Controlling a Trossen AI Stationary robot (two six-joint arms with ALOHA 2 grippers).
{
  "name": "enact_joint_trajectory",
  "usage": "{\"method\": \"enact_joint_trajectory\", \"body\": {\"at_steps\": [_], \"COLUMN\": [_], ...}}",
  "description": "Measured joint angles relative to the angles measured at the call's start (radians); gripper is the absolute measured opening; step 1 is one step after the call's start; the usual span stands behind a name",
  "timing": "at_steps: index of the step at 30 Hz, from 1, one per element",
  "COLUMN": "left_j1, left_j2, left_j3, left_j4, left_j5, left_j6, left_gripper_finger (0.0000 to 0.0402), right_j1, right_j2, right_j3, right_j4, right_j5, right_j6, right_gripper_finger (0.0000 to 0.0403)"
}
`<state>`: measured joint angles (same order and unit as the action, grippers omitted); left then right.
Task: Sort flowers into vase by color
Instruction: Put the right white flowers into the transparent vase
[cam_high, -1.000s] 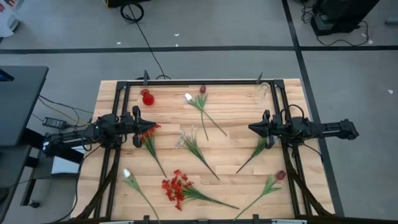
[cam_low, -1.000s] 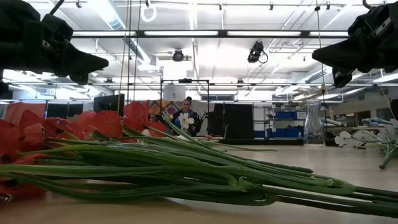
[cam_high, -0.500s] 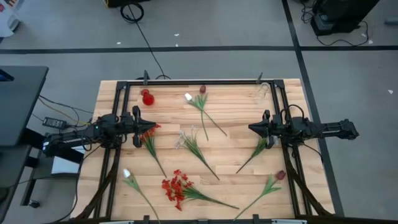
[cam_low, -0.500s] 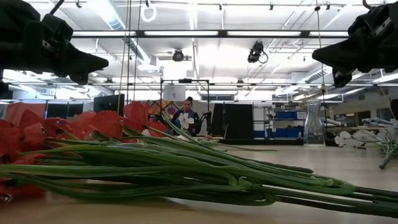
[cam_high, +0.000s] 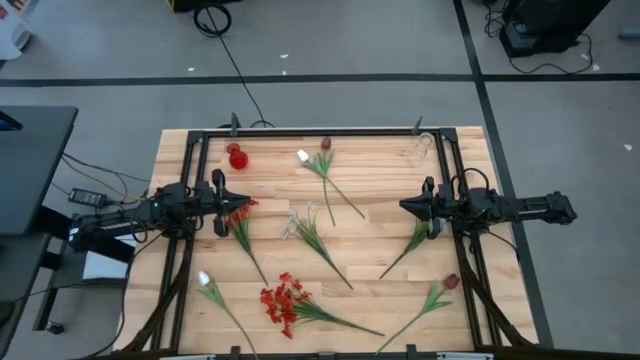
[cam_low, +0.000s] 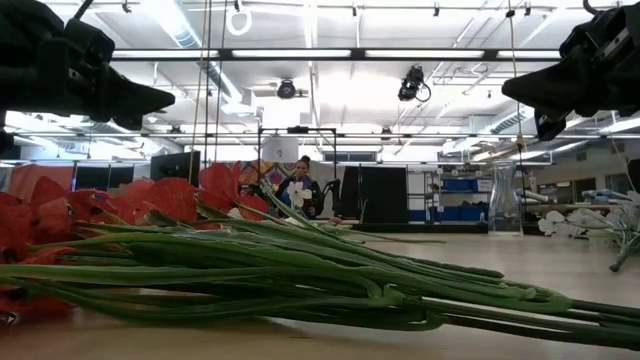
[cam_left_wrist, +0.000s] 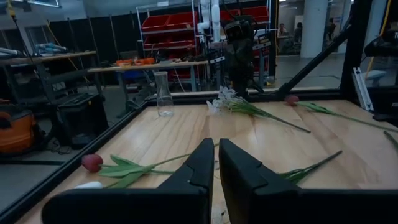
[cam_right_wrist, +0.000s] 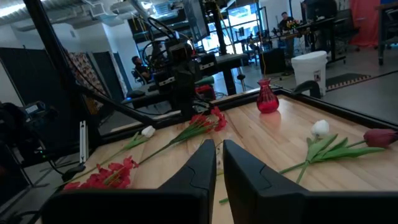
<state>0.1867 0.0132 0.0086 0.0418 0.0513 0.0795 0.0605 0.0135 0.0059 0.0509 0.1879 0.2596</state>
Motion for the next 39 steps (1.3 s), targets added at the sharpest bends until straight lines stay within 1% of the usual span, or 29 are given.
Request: {"method": "enact_joint_trajectory", "body": {"at_steps": [7,10,12,13,14,17,18,19,20,21,23,24,27,29,32,36,37,39], "left_j1": [0.0,0.0,0.0,0.0,0.0,0.0,0.001,0.001,0.002,0.002,0.0,0.0,0.0,0.0,0.0,0.0,0.0,0.0], "left_j2": [0.0,0.0,0.0,0.0,0.0,0.0,0.0,0.0,0.0,0.0,0.0,0.0,0.0,0.0,0.0,0.013,0.026,0.062], "left_j3": [0.0,0.0,0.0,0.0,0.0,0.0,0.0,0.0,0.0,0.0,0.0,0.0,0.0,0.0,0.0,0.002,0.006,0.028], "left_j4": [-0.001,0.001,0.006,0.006,0.006,0.008,0.016,0.023,0.025,0.031,0.05,0.067,0.095,0.097,0.097,0.098,0.096,0.1], "left_j5": [0.0,0.001,0.003,0.004,0.004,0.005,-0.003,-0.012,-0.014,-0.014,-0.016,-0.017,-0.031,-0.049,-0.116,-0.239,-0.256,-0.271], "left_j6": [0.0,0.033,0.045,0.044,0.041,-0.003,-0.01,-0.011,-0.012,-0.022,-0.093,-0.152,-0.353,-0.479,-0.64,-0.746,-0.767,-0.8], "left_gripper_finger": [0.0032,0.0032,0.0032,0.0032,0.0032,0.0032,0.0032,0.0032,0.0032,0.0032,0.0032,0.0032,0.0032,0.0032,0.0032,0.0032,0.0032,0.0032], "right_j1": [0.0,0.0,0.0,0.0,-0.002,-0.002,-0.003,-0.003,-0.004,-0.006,-0.011,-0.013,-0.023,-0.042,-0.07,-0.118,-0.13,-0.149], "right_j2": [0.0,0.0,0.001,0.001,0.001,0.001,0.001,0.001,0.001,0.001,0.013,0.027,0.088,0.144,0.254,0.448,0.501,0.604], "right_j3": [0.0,0.0,0.0,0.0,0.0,0.0,0.0,0.0,0.0,0.0,0.0,0.0,0.0,0.012,0.071,0.206,0.247,0.328], "right_j4": [0.0,0.011,0.081,0.136,0.195,0.3,0.316,0.323,0.323,0.32,0.317,0.317,0.357,0.382,0.387,0.381,0.368,0.296], "right_j5": [0.0,0.007,0.018,0.051,0.118,0.368,0.427,0.463,0.473,0.473,0.477,0.492,0.558,0.543,0.47,0.374,0.354,0.29], "right_j6": [0.0,0.002,0.072,0.119,0.19,0.527,0.65,0.757,0.827,0.85,0.799,0.788,0.848,0.874,0.936,0.953,0.977,1.073], "right_gripper_finger": [0.004,0.004,0.004,0.004,0.004,0.004,0.004,0.004,0.004,0.004,0.004,0.004,0.004,0.004,0.0045,0.0062,0.0067,0.0078]}}
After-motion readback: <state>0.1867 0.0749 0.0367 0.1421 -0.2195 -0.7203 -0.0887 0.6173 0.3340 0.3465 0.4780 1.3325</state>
